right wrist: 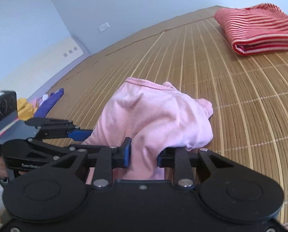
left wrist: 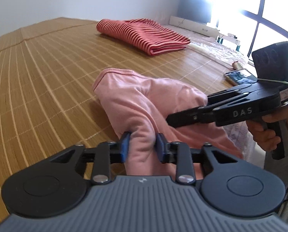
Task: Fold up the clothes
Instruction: 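Carry the pink shirt with the right tool onto the striped garment and release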
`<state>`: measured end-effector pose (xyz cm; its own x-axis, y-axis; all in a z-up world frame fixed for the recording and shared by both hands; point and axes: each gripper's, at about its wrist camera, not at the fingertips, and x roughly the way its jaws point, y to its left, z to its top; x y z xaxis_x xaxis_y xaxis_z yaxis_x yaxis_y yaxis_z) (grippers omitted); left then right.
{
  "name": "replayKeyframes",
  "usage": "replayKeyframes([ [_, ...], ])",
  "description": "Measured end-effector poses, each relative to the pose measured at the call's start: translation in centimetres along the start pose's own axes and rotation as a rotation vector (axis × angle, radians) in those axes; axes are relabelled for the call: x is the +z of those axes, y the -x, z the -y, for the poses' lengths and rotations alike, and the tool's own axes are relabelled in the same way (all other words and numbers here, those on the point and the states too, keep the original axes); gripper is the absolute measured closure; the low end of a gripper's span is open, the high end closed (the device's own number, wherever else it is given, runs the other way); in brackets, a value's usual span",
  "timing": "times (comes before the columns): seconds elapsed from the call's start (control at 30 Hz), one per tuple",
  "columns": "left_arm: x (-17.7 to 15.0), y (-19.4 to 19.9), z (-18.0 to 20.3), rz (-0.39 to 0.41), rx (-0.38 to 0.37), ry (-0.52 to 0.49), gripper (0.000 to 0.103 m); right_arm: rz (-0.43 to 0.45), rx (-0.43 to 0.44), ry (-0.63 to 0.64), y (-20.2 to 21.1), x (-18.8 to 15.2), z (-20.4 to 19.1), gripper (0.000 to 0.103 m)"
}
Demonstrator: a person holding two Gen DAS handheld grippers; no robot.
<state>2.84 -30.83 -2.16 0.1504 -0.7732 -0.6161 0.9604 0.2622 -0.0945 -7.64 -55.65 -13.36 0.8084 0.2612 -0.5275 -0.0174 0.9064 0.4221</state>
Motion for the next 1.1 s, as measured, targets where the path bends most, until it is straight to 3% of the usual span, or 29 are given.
replayKeyframes([
  [0.23,3.4,1.5,2.6,0.070,-0.016,-0.068,0.078,0.063,-0.028,0.068,3.6,2.0,-0.8,0.079],
  [0.53,15.3,0.7,5.6,0.198,-0.018,-0.155,0.078,0.164,-0.062,0.158,10.5,11.7,1.8,0.078],
  [0.67,20.8,-2.3,6.7,0.209,0.031,-0.203,0.077,0.223,0.009,0.065,12.5,16.6,6.7,0.078],
  [0.83,26.1,-8.7,6.3,0.197,0.062,-0.170,0.077,0.239,-0.066,0.080,10.9,21.6,11.8,0.078],
  [0.97,27.7,-13.9,5.4,0.161,0.088,-0.173,0.077,0.160,-0.101,0.100,8.3,25.1,15.8,0.077],
  [1.1,28.3,-18.5,3.4,0.155,0.097,-0.093,0.077,0.083,-0.108,0.065,4.5,27.5,20.5,0.077],
])
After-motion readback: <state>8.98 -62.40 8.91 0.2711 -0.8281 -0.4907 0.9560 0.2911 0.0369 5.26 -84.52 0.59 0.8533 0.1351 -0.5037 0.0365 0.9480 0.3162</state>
